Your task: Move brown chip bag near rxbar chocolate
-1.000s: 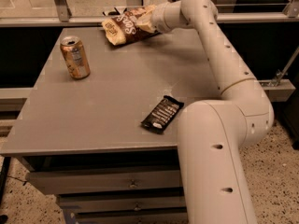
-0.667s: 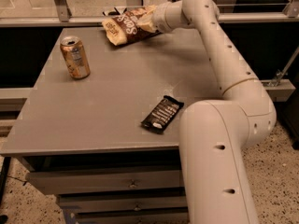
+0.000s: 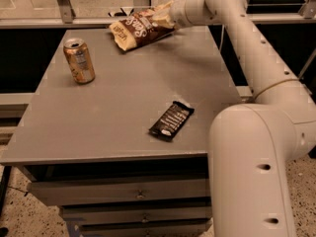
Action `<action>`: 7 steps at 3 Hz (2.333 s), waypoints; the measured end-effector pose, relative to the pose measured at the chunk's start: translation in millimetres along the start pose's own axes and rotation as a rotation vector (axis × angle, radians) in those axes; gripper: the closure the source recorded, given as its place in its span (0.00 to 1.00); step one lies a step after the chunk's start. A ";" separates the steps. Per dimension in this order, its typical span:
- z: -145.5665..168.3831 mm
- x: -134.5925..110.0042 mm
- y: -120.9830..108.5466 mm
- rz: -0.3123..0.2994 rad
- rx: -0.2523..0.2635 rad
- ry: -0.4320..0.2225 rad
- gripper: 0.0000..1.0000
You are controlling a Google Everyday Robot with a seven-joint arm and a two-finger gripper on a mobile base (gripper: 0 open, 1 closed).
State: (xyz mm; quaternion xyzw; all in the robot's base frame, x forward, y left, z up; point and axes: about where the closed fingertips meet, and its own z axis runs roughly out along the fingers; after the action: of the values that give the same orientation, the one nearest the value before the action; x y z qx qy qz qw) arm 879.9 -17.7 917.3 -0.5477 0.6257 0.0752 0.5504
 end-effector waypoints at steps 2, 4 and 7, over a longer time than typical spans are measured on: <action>-48.3 5.1 19.2 0.013 0.004 0.058 0.82; -38.8 35.8 8.9 0.109 0.106 0.057 0.36; 1.3 57.4 -28.4 0.211 0.183 0.011 0.00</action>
Offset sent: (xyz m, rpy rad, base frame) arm -0.0726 -0.0487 -0.0018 -0.0603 0.0430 -0.0829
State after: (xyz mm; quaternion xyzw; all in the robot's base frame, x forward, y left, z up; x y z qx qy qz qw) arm 914.3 -62.4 887.0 -0.4267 0.6872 0.0724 0.5835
